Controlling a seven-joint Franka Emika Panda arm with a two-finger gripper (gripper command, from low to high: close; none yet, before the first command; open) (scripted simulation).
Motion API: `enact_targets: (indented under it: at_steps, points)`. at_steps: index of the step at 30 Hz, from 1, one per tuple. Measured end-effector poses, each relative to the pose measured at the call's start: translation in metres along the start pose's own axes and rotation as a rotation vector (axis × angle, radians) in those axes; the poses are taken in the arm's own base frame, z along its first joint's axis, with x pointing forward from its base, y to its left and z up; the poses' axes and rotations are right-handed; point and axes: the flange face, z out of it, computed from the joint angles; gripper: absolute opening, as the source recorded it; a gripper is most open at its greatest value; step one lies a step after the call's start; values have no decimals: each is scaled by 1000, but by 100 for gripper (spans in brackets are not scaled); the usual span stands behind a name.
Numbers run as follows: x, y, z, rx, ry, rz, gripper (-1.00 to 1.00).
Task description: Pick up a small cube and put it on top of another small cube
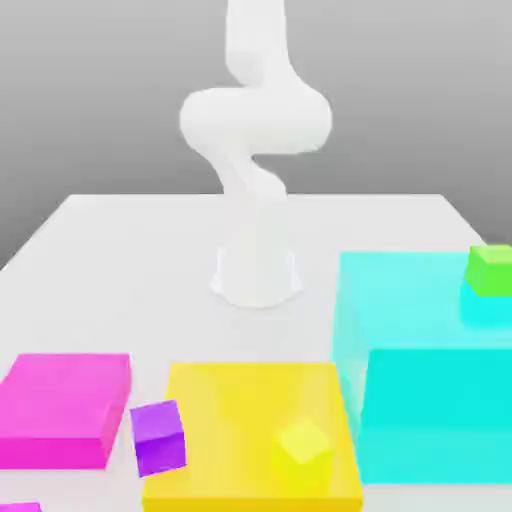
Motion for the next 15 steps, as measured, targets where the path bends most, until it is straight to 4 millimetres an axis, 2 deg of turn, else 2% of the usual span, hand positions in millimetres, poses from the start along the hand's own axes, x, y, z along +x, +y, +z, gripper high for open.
enact_targets:
  at_steps: [7, 11, 15]
  points:
    - [35, 23, 112, -148, -84, -38, 0]
    - [49, 48, 175, -222, -140, -54, 0]
    - [58, 82, 237, -289, -204, -68, 0]
